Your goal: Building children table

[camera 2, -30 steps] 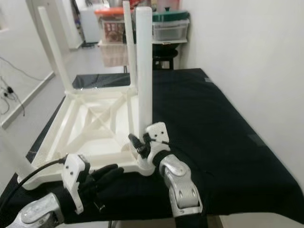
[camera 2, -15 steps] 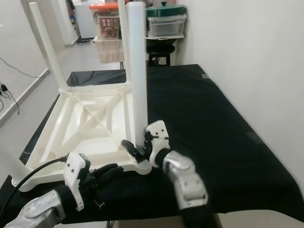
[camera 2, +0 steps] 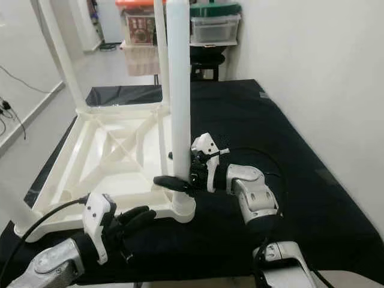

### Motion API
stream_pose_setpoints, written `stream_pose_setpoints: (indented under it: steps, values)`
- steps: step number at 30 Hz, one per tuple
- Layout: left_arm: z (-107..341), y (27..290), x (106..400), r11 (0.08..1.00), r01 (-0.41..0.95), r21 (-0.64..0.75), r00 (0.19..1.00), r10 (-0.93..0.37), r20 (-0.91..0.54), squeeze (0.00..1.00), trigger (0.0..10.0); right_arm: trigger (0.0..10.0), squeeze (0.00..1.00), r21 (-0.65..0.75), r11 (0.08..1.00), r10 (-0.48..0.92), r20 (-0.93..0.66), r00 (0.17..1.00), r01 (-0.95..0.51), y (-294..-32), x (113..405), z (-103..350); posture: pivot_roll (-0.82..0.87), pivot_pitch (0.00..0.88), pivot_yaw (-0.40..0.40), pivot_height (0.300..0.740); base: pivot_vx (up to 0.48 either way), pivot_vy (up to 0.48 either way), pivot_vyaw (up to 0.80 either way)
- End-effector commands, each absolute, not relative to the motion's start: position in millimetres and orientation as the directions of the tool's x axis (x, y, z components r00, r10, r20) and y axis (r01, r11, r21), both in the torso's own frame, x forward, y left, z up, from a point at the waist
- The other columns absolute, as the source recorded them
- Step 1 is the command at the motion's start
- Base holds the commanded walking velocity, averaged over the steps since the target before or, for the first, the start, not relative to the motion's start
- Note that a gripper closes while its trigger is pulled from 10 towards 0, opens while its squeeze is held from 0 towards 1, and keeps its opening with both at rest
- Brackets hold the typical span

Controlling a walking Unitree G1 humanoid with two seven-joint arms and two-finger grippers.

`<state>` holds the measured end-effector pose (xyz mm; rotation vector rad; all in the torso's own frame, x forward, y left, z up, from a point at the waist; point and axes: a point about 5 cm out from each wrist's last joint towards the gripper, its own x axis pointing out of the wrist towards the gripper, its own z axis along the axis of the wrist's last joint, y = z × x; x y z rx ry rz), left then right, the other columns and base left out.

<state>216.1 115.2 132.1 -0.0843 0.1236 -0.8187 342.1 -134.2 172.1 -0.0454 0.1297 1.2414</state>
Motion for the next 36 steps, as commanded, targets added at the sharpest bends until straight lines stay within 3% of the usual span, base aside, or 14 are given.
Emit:
stream_pose_setpoints:
  steps: [1, 11, 15, 16, 17, 18, 19, 21, 23, 28, 32, 33, 34, 36]
  values:
    - [127, 117, 214, 0.677, 0.727, -0.113, 0.67, -0.736, -0.096, 0.0, 10.0, 0.0, 0.0, 0.04, 0.251, 0.963, -0.106, 0.246, -0.967, -129, 345, 176, 0.07, 0.0, -0.025, 0.74, 0.0, 0.0, 0.0]
    - [126, 117, 212, 0.673, 0.731, -0.116, 0.666, -0.74, -0.094, 0.0, 10.0, 0.0, 0.0, 0.023, 0.265, 0.962, -0.077, 0.263, -0.964, -133, 347, 173, 0.07, 0.0, -0.019, 0.74, 0.0, 0.0, 0.0]
    - [128, 115, 210, 0.67, 0.733, -0.116, 0.664, -0.742, -0.09, 0.0, 10.0, 0.0, 0.0, -0.015, 0.376, 0.923, -0.084, 0.376, -0.926, -139, 345, 166, 0.06, 0.0, -0.021, 0.74, 0.0, 0.0, 0.0]
    - [128, 114, 210, 0.67, 0.733, -0.115, 0.664, -0.742, -0.088, 0.0, 10.0, 0.0, 0.0, -0.016, 0.419, 0.903, -0.098, 0.418, -0.908, -139, 343, 161, 0.06, 0.0, -0.023, 0.74, 0.0, 0.0, 0.0]
    - [129, 115, 209, 0.67, 0.733, -0.117, 0.664, -0.742, -0.087, 0.0, 10.0, 0.0, 0.0, -0.059, 0.633, 0.761, -0.141, 0.634, -0.772, -128, 343, 141, 0.04, 0.0, -0.027, 0.74, 0.0, 0.0, 0.0]
    - [128, 116, 209, 0.67, 0.733, -0.118, 0.665, -0.742, -0.087, 0.0, 10.0, 0.0, 0.0, -0.104, 0.76, 0.625, -0.154, 0.765, -0.642, -121, 340, 130, 0.04, 0.0, -0.027, 0.74, 0.0, 0.0, 0.0]
    - [128, 117, 209, 0.669, 0.734, -0.119, 0.663, -0.743, -0.088, 0.0, 10.0, 0.0, 0.0, -0.007, 0.873, 0.476, -0.209, 0.854, -0.488, -106, 324, 106, 0.03, 0.0, -0.014, 0.74, 0.0, 0.0, 0.0]
    - [128, 117, 209, 0.668, 0.734, -0.12, 0.662, -0.744, -0.089, 0.0, 10.0, 0.0, 0.0, 0.061, 0.924, 0.379, -0.268, 0.886, -0.378, -98, 311, 91, 0.03, 0.0, -0.014, 0.74, 0.0, 0.0, 0.0]
    - [128, 118, 210, 0.666, 0.737, -0.119, 0.659, -0.746, -0.093, 0.0, 10.0, 0.0, 0.0, -0.067, 0.903, 0.403, -0.21, 0.891, -0.424, -90, 307, 103, 0.02, 0.0, 0.002, 0.74, 0.0, 0.0, 0.0]
    - [128, 115, 212, 0.659, 0.742, -0.122, 0.653, -0.752, -0.091, 0.0, 10.0, 0.0, 0.0, 0.06, 0.897, 0.441, -0.182, 0.879, -0.438, -101, 319, 105, 0.03, 0.0, -0.015, 0.74, 0.0, 0.0, 0.0]
    - [129, 114, 212, 0.664, 0.738, -0.12, 0.659, -0.747, -0.088, 0.0, 10.0, 0.0, 0.0, 0.032, 0.895, 0.442, -0.191, 0.876, -0.445, -99, 319, 103, 0.03, 0.0, -0.01, 0.74, 0.0, 0.0, 0.0]
    - [128, 115, 212, 0.672, 0.731, -0.12, 0.666, -0.741, -0.086, 0.0, 10.0, 10.0, 0.0, 0.043, 0.903, 0.426, -0.197, 0.883, -0.427, -101, 319, 104, 0.03, 0.0, -0.008, 0.74, 0.0, 0.0, 0.0]
    - [128, 114, 212, 0.67, 0.733, -0.119, 0.664, -0.742, -0.088, 0.0, 10.0, 10.0, 0.29, 0.063, 0.917, 0.399, -0.2, 0.895, -0.395, -102, 319, 105, 0.03, 0.0, -0.008, 0.74, 0.0, 0.0, 0.0]
    - [128, 114, 212, 0.667, 0.735, -0.118, 0.661, -0.745, -0.089, 0.0, 10.0, 10.0, 0.29, 0.075, 0.926, 0.379, -0.201, 0.903, -0.371, -103, 318, 106, 0.04, 0.0, -0.01, 0.74, 0.0, 0.0, 0.0]
